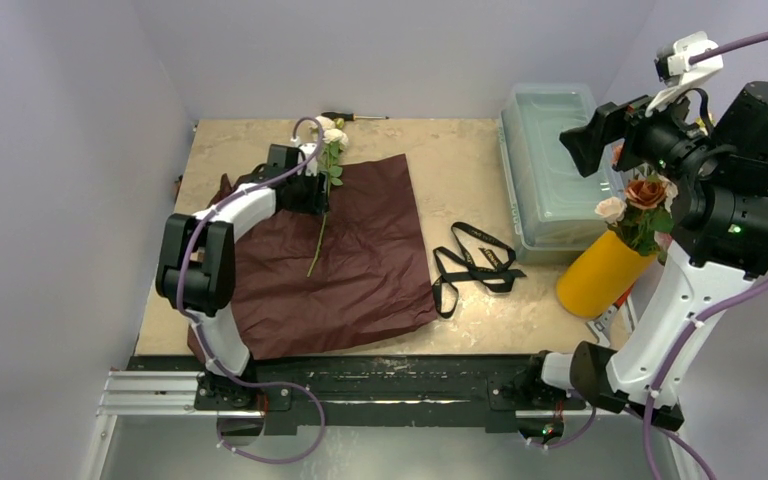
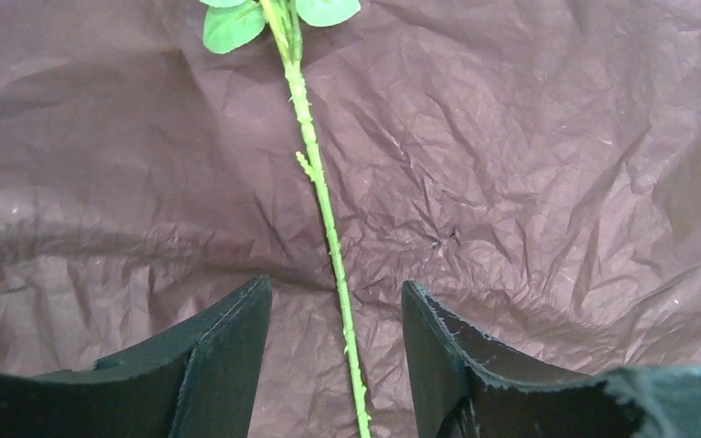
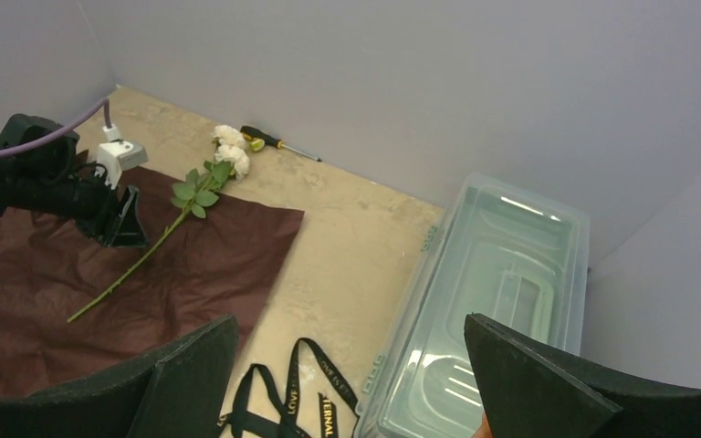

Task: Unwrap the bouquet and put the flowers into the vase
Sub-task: Pick up the fake flower from the wrapping paper.

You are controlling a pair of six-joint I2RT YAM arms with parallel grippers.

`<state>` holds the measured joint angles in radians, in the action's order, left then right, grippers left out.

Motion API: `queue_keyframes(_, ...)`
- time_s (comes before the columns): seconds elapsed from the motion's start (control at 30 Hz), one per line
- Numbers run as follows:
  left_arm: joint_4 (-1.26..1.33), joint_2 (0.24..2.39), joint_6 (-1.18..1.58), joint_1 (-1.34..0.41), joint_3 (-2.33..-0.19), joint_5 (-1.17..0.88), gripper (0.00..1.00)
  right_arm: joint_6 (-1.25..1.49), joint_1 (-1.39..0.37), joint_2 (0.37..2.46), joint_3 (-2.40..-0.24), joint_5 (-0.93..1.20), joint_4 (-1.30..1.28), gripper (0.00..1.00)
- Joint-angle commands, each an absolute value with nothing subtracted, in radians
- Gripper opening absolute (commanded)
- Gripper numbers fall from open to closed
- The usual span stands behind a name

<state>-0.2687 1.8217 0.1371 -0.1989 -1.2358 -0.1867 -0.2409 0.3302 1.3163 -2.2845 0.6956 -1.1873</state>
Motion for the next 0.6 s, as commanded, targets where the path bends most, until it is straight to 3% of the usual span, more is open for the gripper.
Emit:
queue_keyframes(0.0, -0.208, 1.862, 0.097, -0.219, -1.29, -0.23, 0.53, -0.227, 0.3, 1.322, -2.296, 0.644, -1.145, 0.98)
queue_keyframes(0.5, -0.157, 2.125, 0.005, -0.288, -1.416, 0.027, 0.42, -0.206, 0.231, 1.283, -2.196, 0.636, -1.121, 0.98)
queue_keyframes(0.57, -0.184, 2.14, 0.009, -0.288, -1.421, 0.047, 0.34, -0.203, 0.23, 1.275, -2.188, 0.635, -1.122, 0.98)
